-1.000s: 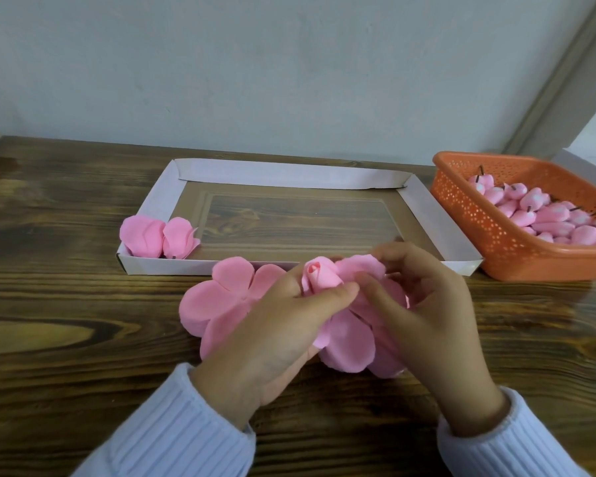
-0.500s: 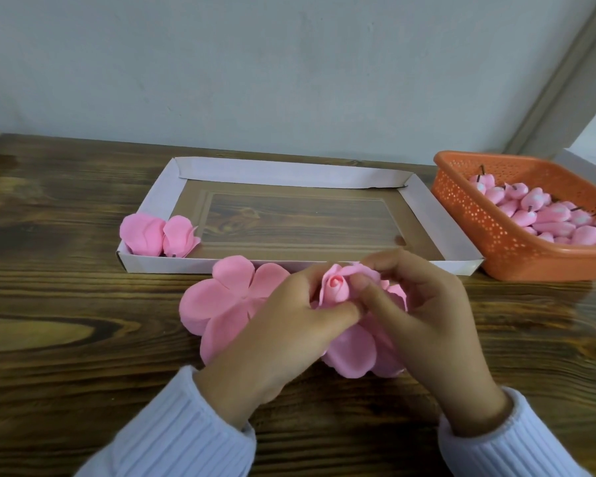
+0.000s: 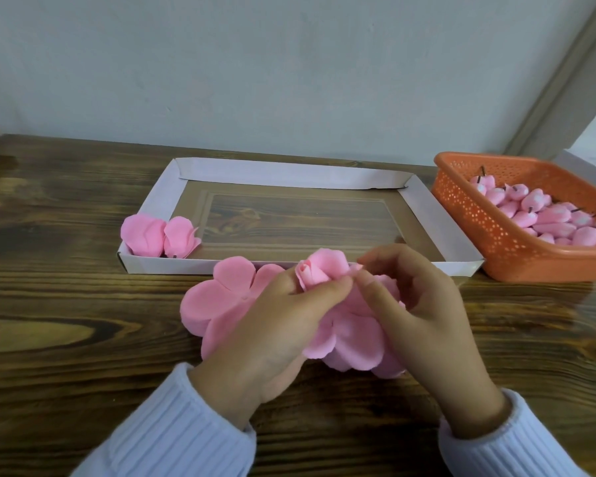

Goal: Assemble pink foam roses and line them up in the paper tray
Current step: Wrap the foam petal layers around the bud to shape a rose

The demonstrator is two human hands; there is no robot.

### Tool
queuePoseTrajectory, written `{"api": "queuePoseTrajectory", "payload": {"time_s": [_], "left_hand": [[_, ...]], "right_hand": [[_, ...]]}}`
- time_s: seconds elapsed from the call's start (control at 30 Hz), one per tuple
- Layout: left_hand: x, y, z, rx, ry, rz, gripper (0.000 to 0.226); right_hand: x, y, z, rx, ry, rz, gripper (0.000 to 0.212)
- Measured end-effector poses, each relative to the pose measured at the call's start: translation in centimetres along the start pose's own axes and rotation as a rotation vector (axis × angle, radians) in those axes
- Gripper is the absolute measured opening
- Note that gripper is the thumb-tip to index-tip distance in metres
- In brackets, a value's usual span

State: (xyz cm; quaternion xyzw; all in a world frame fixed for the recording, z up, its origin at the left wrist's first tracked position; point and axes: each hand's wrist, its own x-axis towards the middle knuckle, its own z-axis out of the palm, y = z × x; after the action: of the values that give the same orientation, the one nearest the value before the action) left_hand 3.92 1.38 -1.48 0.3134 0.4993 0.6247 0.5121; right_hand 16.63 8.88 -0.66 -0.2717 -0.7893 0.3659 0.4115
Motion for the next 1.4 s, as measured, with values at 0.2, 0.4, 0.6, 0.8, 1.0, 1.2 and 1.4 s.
{"api": "queuePoseTrajectory", "payload": {"time_s": [0.2, 0.4, 0.6, 0.8, 1.0, 1.2, 1.4], "left_hand": [[0.1, 0.0, 0.1, -0.127, 0.056, -0.011, 0.015], [0.2, -0.2, -0.1, -0.006, 0.132, 0.04, 0.02], [-0.2, 0.2, 0.0, 0.049, -0.016, 0.002, 0.023], [-0.5, 0.2, -0.1, 0.139, -0.126, -0.018, 0.028], [-0.9, 0.3, 0.1, 0.135, -0.283, 0.012, 0.034], [-0.8, 0.2, 0.2, 0.172, -0.233, 0.034, 0.029], [-0.9, 0.4, 0.4, 0.184, -0.163, 0.028, 0.024]], "right_hand": [[-0.2, -0.2, -0.1, -0.064, 0.01, -0.01, 0.006], [-0.1, 0.0, -0.4, -0.095, 0.011, -0.077, 0.016], [-0.1, -0.2, -0.2, -0.108, 0.049, -0.128, 0.016], [0.0, -0.2, -0.2, -0.116, 0.067, -0.085, 0.005], [0.0, 0.1, -0.3, -0.104, 0.098, -0.015, 0.006], [0.2, 0.1, -0.3, 0.002, 0.086, 0.021, 0.025], [0.1, -0.5, -0.3, 0.265, -0.011, 0.098, 0.028]]}}
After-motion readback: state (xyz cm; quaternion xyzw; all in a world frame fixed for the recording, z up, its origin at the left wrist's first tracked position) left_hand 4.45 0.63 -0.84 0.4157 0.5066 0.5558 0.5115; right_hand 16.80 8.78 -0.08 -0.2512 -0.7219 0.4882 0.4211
